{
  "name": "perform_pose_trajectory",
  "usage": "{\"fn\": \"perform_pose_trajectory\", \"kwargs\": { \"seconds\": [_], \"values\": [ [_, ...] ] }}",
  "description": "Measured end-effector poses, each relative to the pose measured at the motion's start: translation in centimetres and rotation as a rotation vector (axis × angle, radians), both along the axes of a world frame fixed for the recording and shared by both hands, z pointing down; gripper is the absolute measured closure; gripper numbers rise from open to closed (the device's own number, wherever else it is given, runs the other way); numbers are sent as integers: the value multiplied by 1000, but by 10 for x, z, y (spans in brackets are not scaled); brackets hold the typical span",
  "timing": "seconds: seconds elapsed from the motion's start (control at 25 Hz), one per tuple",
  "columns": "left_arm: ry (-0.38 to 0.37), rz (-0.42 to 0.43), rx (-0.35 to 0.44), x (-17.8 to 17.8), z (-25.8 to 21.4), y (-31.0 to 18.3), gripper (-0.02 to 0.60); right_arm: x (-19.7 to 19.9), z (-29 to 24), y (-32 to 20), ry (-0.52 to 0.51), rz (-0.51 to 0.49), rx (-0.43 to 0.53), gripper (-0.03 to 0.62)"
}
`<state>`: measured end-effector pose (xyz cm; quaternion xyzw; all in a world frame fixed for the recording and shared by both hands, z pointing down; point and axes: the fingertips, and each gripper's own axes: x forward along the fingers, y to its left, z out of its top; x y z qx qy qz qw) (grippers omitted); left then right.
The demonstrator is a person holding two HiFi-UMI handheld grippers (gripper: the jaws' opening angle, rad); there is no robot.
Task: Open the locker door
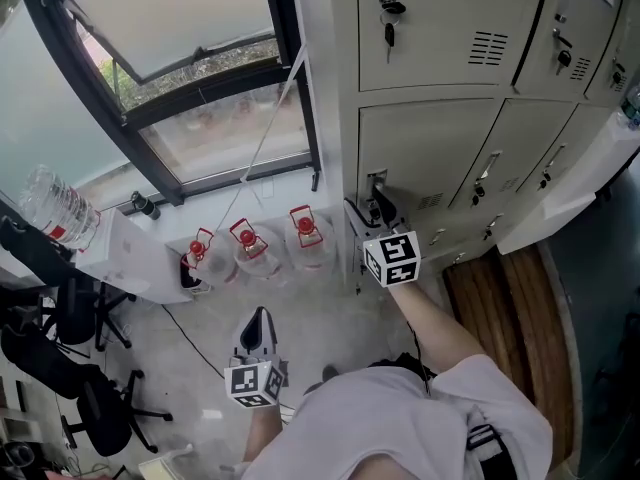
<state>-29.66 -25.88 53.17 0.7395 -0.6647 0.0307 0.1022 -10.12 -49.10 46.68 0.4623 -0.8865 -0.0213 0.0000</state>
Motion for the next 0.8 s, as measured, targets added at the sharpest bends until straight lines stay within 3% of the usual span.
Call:
{"fn": "perform_pose_trajectory", "kwargs": {
  "seconds": [0.6,0.8],
  "values": [
    [2,71,8,16,0,4,578,27,1,46,1,62,5,382],
    [-2,107,16,24,-2,3,578,44,1,54,6,105,8,444]
  ]
}}
